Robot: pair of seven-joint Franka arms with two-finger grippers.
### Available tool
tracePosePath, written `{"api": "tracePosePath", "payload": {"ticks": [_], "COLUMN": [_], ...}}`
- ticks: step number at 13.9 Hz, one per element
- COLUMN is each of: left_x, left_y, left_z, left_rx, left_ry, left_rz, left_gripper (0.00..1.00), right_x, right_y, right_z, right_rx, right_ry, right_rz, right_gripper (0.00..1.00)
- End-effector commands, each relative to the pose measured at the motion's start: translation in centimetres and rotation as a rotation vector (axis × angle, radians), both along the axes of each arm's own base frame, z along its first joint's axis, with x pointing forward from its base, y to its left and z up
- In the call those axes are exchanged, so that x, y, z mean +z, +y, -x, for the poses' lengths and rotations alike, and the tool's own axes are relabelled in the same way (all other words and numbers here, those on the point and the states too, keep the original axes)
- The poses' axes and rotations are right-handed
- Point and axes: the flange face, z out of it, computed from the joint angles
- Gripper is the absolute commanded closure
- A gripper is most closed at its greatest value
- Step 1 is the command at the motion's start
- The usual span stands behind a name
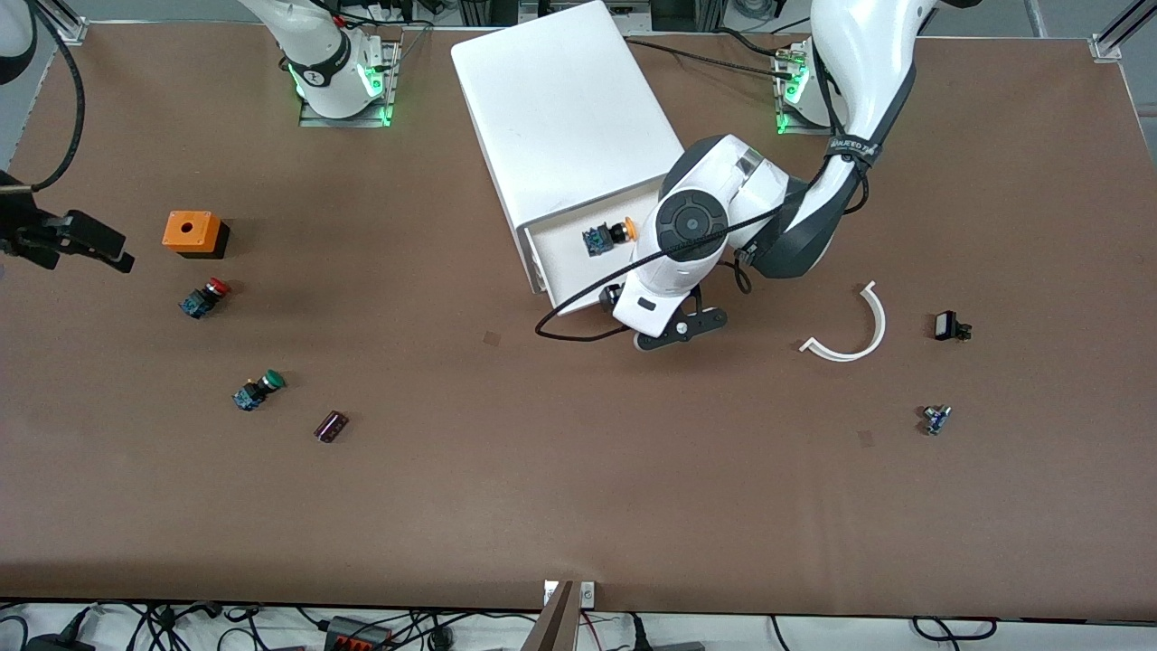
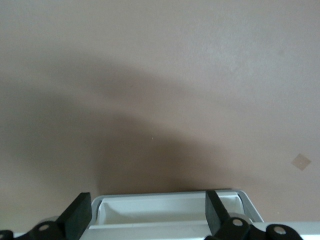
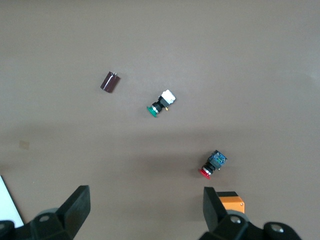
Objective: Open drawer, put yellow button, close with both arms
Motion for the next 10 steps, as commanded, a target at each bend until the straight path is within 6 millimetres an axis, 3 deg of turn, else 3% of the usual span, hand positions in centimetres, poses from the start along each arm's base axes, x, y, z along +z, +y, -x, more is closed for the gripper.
{"api": "tracePosePath", "payload": {"ticks": [1, 10], "left_x": [0.6, -0.3], "left_y": [0.3, -1.6], "left_z": [1.9, 5.6], "left_rx": [0.016, -0.006], "left_ry": [0.041, 0.179], "left_rz": [0.02, 0.062], "left_gripper": [0.0, 0.0], "right_x": [0.5, 0.2], "right_y": [0.2, 0.4], "right_z": [1.2, 1.0], "right_rx": [0.023, 0.042], "right_ry": [-0.013, 0.042], "right_rz": [0.017, 0.013], "right_gripper": [0.0, 0.0]}}
